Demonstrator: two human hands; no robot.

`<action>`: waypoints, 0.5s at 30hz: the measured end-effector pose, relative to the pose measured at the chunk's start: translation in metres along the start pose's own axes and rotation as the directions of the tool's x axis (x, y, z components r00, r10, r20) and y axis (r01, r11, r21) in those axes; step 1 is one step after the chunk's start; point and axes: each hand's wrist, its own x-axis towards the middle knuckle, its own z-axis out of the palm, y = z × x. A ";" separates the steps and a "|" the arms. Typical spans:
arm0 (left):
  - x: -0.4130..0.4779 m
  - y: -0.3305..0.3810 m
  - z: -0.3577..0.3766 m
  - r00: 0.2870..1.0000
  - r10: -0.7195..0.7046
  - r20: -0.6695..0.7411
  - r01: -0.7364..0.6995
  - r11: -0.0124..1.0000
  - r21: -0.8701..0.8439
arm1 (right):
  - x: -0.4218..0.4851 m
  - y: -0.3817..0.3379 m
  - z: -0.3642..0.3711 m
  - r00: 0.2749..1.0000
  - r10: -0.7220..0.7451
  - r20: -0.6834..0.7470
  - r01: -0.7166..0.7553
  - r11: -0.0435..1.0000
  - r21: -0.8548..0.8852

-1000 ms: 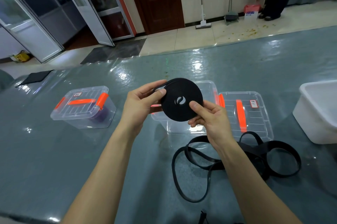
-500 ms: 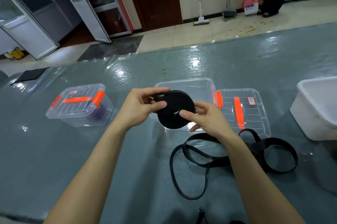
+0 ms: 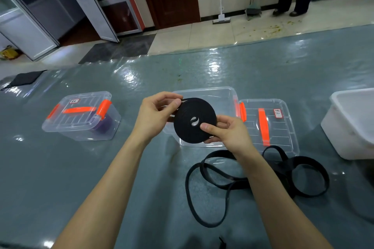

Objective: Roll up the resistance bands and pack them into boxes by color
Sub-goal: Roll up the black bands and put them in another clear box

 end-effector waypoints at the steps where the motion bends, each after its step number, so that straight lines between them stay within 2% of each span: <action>1: 0.003 -0.003 0.003 1.000 -0.007 -0.004 0.007 1.000 -0.027 | 0.003 -0.003 -0.002 1.000 0.009 -0.011 -0.009 1.000 -0.007; 6: 0.031 -0.012 0.006 0.989 -0.045 0.141 0.051 0.998 -0.045 | 0.034 -0.022 -0.013 0.997 0.058 -0.042 -0.060 0.997 -0.044; 10: 0.070 -0.020 0.015 0.991 -0.087 0.098 0.094 0.993 -0.071 | 0.065 -0.036 -0.016 0.996 0.057 -0.072 -0.068 0.986 -0.152; 12: 0.088 -0.029 0.019 0.986 -0.130 0.103 0.141 0.985 -0.103 | 0.080 -0.038 -0.019 0.998 0.048 -0.045 -0.059 0.944 -0.323; 15: 0.106 -0.054 0.029 0.963 -0.228 0.146 0.246 0.962 -0.117 | 0.098 -0.034 -0.020 0.998 0.042 0.051 0.001 0.754 -0.657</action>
